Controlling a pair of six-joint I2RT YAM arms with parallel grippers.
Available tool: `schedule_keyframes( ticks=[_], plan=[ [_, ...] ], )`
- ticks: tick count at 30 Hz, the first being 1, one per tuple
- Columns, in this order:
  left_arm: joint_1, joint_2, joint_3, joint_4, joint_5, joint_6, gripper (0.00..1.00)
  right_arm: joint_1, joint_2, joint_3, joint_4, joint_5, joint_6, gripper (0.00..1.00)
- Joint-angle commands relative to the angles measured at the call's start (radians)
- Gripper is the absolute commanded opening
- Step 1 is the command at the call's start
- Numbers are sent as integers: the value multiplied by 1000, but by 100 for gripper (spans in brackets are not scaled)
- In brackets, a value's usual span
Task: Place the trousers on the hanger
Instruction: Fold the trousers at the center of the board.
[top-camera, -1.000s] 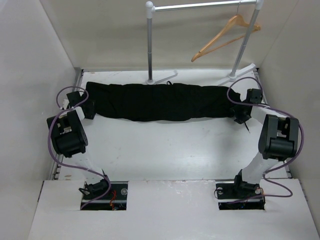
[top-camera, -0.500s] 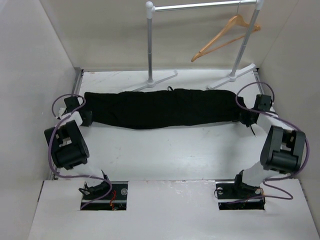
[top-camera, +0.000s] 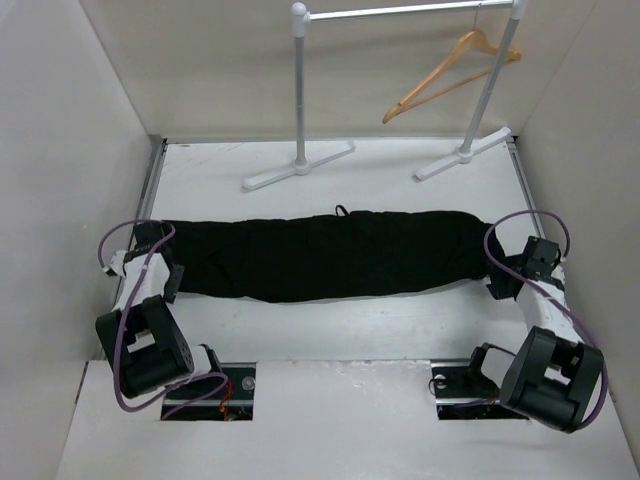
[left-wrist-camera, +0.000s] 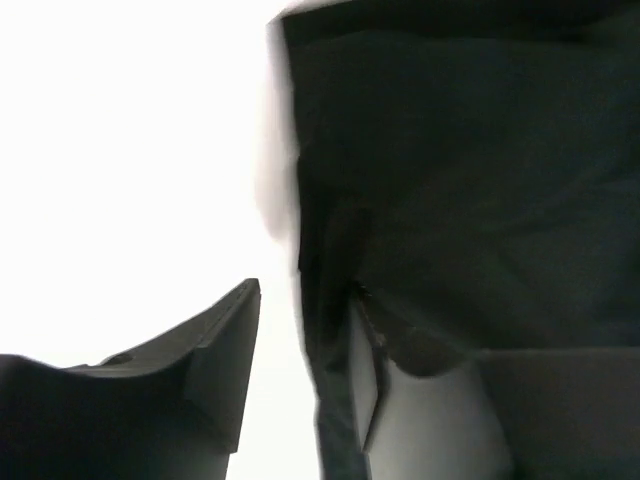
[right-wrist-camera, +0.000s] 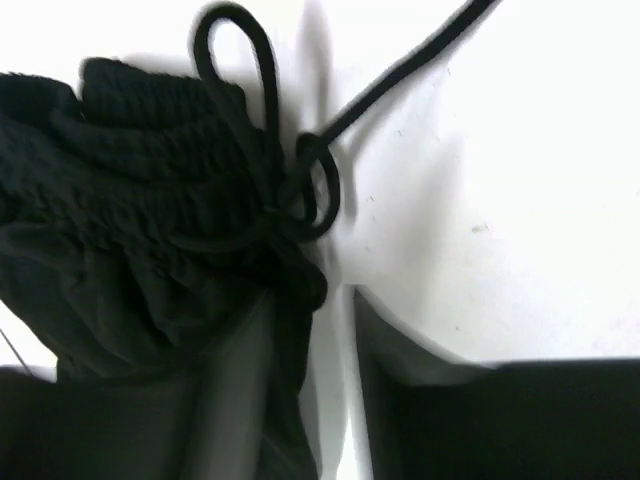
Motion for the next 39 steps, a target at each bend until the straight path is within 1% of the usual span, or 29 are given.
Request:
schedule_keyframes(
  ticks=[1, 3, 4, 7, 10, 12, 14, 18, 22, 25, 28, 30, 31, 32, 35, 36, 38, 39],
  plan=[
    [5, -92, -14, -57, -23, 3, 42, 11, -40, 41, -15, -3, -9, 61],
    [-13, -155, 18, -86, -14, 3, 49, 34, -103, 79, -74, 3, -27, 77],
    [-30, -182, 40, -110, -14, 0, 50, 46, -140, 101, -109, 6, -33, 81],
    [-85, -245, 107, -179, -31, 0, 52, 92, -235, 153, -200, 42, -49, 85],
    [-159, -284, 137, -203, -49, 1, 53, 99, -255, 176, -233, 106, -70, 86],
    [-197, -296, 140, -195, -43, 0, 53, 85, -219, 170, -216, 117, -78, 88],
    [-249, -298, 134, -175, -25, 0, 53, 70, -159, 158, -161, 108, -82, 90],
    [-401, -307, 88, -105, 9, -31, 52, 31, 10, 181, -49, 45, -127, 90],
    [-532, -319, 28, -37, 18, -56, 52, -4, 142, 204, -13, 54, -144, 90],
    [-598, -325, -12, -3, 21, -63, 52, -13, 205, 179, 40, 42, -132, 88],
    [-627, -315, -30, 11, 29, -73, 52, -4, 272, 170, 94, 19, -116, 86],
    [-630, -299, -32, 23, 44, -71, 52, -1, 308, 173, 117, 13, -98, 80],
    [-626, -295, -30, 27, 52, -71, 52, -1, 322, 179, 128, 8, -87, 75],
    [-622, -290, -27, 33, 59, -69, 52, -1, 334, 185, 134, 8, -79, 67],
    [-629, -278, -11, 46, 64, -68, 52, 2, 349, 213, 133, 17, -61, 30],
    [-633, -272, -1, 46, 63, -68, 52, -1, 337, 221, 130, 22, -52, 22],
    [-647, -264, 11, 47, 60, -69, 52, 2, 284, 237, 126, 45, -44, 15],
    [-658, -259, 19, 47, 57, -69, 52, 5, 241, 254, 111, 72, -44, 14]
  ],
)
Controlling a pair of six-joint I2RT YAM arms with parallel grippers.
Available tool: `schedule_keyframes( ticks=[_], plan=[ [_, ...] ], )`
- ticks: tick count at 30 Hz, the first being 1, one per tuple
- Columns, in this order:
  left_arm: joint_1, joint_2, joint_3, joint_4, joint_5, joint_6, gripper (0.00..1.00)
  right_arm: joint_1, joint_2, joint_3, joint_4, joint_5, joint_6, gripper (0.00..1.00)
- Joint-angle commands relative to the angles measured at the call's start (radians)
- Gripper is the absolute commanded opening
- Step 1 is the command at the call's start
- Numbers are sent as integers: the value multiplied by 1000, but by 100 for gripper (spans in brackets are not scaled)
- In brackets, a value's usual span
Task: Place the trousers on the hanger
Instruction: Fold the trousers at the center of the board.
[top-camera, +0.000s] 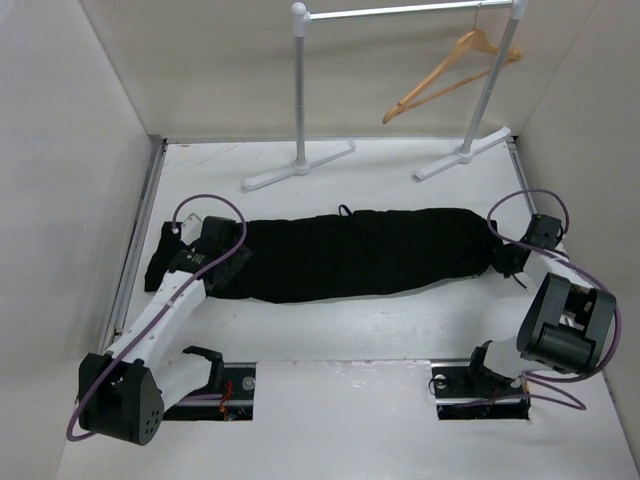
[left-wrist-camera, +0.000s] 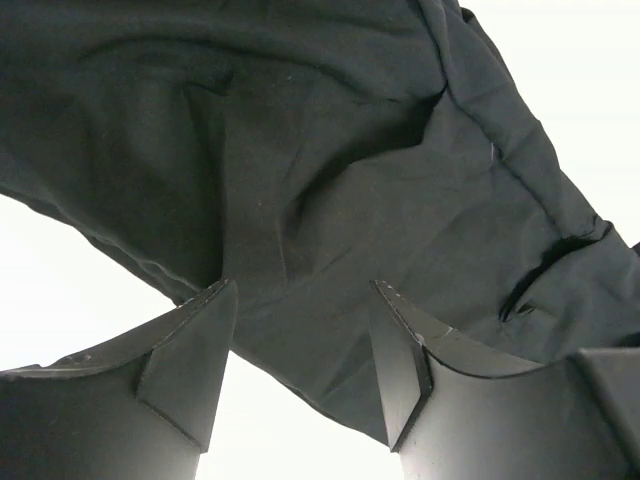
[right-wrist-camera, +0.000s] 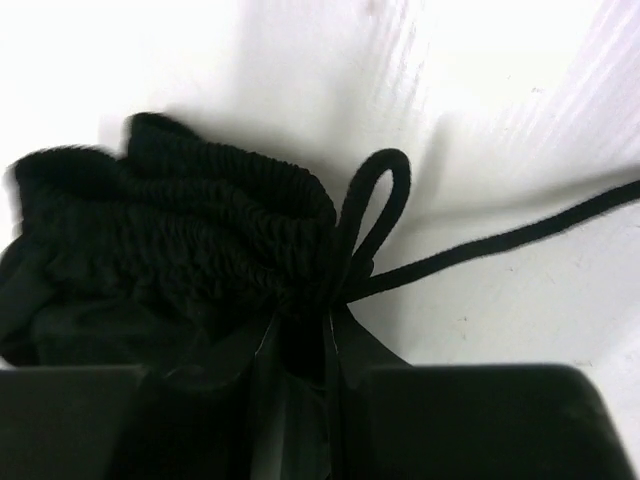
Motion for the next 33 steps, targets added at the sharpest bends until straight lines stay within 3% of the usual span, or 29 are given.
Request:
schedule_keyframes(
  ticks=[1, 9, 17, 24, 33],
  plan=[
    [-35, 13, 53, 23, -6, -14, 52, 17, -125, 87, -6, 98, 15, 14],
    [-170, 97, 164, 23, -20, -32, 52, 96, -382, 338, -171, 252, -83, 14],
    [-285, 128, 247, 0, -57, -51, 52, 213, -472, 575, -238, 237, -210, 15],
    [-184, 3, 205, -60, -45, -26, 53, 587, -379, 756, -283, 357, -237, 16],
    [72, -225, 49, -120, 58, -5, 53, 1212, 15, 1019, -339, 626, -258, 17]
  ],
)
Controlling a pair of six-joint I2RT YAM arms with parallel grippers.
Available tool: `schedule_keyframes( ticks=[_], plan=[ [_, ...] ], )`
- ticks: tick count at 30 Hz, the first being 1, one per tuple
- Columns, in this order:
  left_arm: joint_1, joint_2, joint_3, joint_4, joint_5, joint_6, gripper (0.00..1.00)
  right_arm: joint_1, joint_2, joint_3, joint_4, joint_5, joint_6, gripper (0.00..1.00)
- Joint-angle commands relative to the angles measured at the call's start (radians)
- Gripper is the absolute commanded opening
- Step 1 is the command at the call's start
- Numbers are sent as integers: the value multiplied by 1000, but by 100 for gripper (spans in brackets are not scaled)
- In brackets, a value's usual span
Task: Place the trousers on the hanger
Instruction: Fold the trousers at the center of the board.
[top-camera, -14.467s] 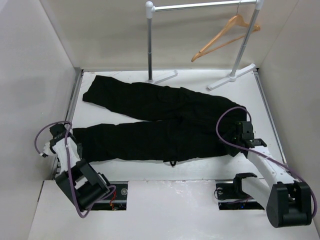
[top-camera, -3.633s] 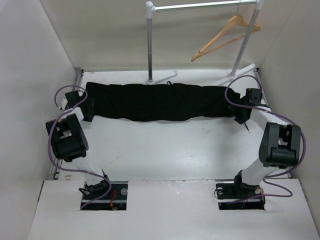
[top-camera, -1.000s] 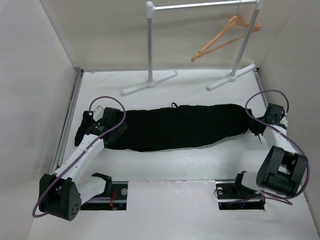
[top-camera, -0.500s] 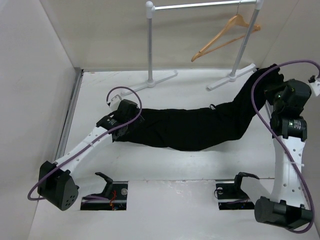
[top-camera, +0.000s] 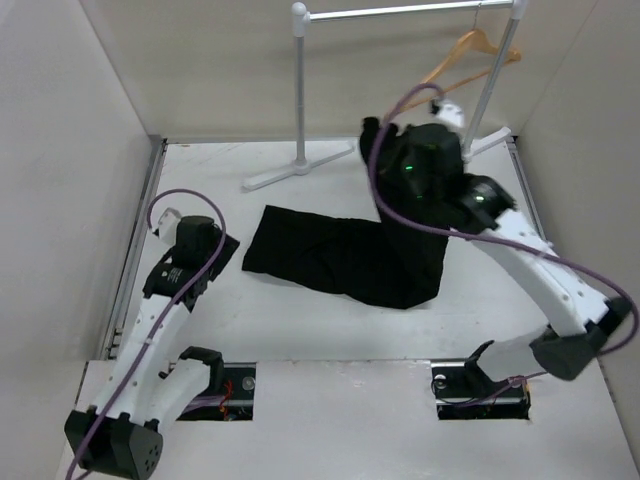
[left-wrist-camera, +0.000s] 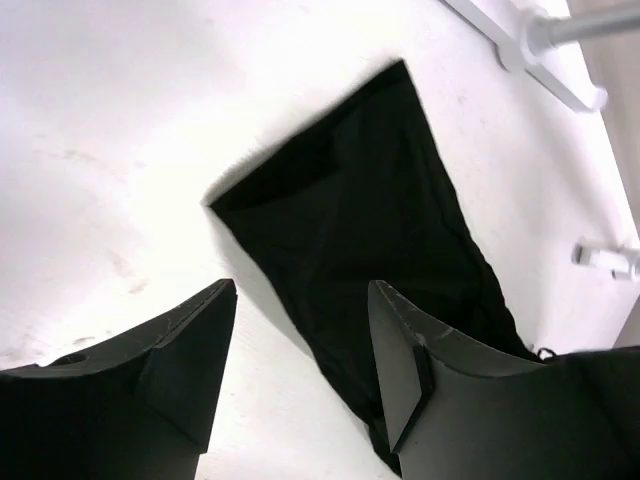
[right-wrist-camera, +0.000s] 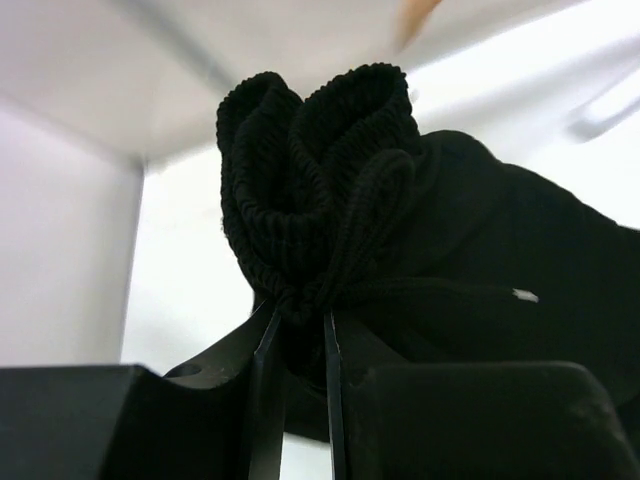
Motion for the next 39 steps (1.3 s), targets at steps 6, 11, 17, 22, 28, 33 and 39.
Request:
schedule_keyframes(
  ticks=[6, 11, 17, 22, 28, 33, 39],
  plan=[
    [216, -104, -86, -52, 127, 14, 53, 364, 422, 327, -65, 103, -2, 19],
    [290, -123, -67, -70, 95, 14, 53, 484, 703, 509, -68, -10, 41, 24],
    [325, -103, 44, -150, -106, 17, 54, 498, 799, 522, -62, -237, 138, 75],
    [287, -26, 81, -57, -68, 42, 55, 342, 465, 96, 144, -276, 169, 79],
    [35, 182, 42, 124, 47, 23, 55, 165, 181, -328, 247, -383, 172, 30],
    [-92, 319, 24, 223, 63, 29, 55, 113, 92, -552, 262, -414, 181, 22],
    [20, 517, -40, 391, 81, 86, 55, 49, 66, -795, 392, -477, 279, 17]
  ],
)
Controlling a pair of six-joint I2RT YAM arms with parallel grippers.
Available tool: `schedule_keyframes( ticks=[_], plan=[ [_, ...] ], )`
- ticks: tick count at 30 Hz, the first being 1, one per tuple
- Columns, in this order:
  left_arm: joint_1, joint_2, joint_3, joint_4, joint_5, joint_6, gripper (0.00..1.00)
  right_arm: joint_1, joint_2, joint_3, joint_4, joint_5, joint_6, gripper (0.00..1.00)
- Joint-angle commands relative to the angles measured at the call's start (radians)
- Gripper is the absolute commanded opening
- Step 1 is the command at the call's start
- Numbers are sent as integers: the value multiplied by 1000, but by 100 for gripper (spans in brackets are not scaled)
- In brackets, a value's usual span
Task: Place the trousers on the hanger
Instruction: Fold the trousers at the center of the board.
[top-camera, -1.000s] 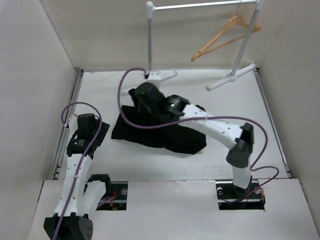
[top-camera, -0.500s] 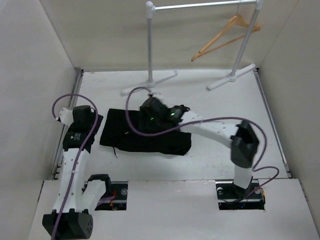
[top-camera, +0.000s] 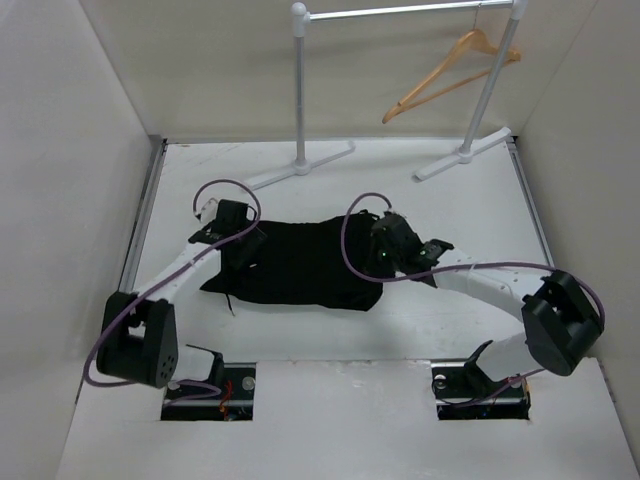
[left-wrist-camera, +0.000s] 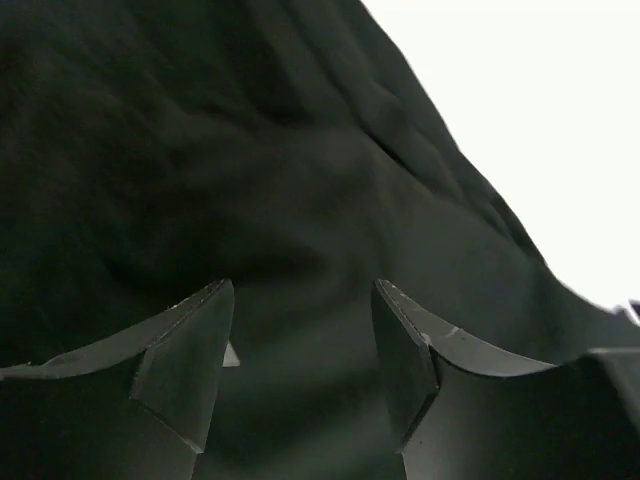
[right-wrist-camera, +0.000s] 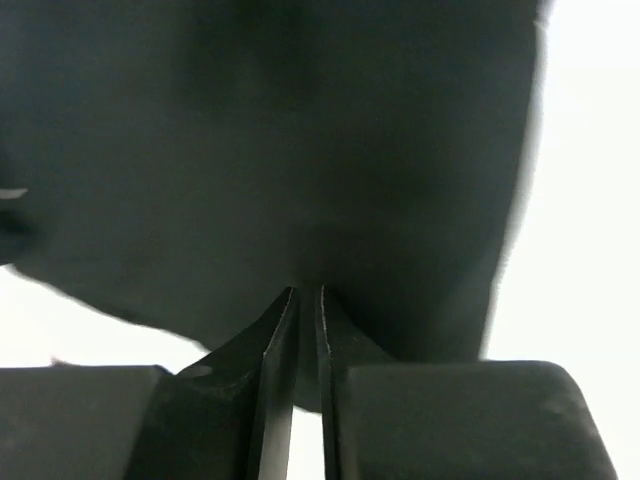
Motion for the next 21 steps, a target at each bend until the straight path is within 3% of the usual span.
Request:
schedule_keyframes(
  ticks=[1, 8, 11, 13, 17, 19, 21],
  plan=[
    [78, 82, -37, 114, 1, 42, 55, -29, -14, -94, 115, -53, 84, 16],
    [196, 185, -45, 179, 17, 82, 54, -24, -26, -302, 175, -8, 182, 14],
    [205, 173, -25, 169, 40, 85, 54, -24, -35, -330, 182, -14, 196, 17],
    [202, 127, -11, 150, 56, 82, 54, -26, -78, -333, 168, -19, 194, 27],
    [172, 12, 38, 73, 71, 83, 55, -40, -217, -269, 56, -36, 153, 54],
    [135, -37, 62, 36, 80, 85, 55, -49, -265, -211, 5, -41, 113, 57],
    [82, -67, 79, 2, 80, 79, 54, -67, -270, -146, -10, -65, 70, 51]
  ],
)
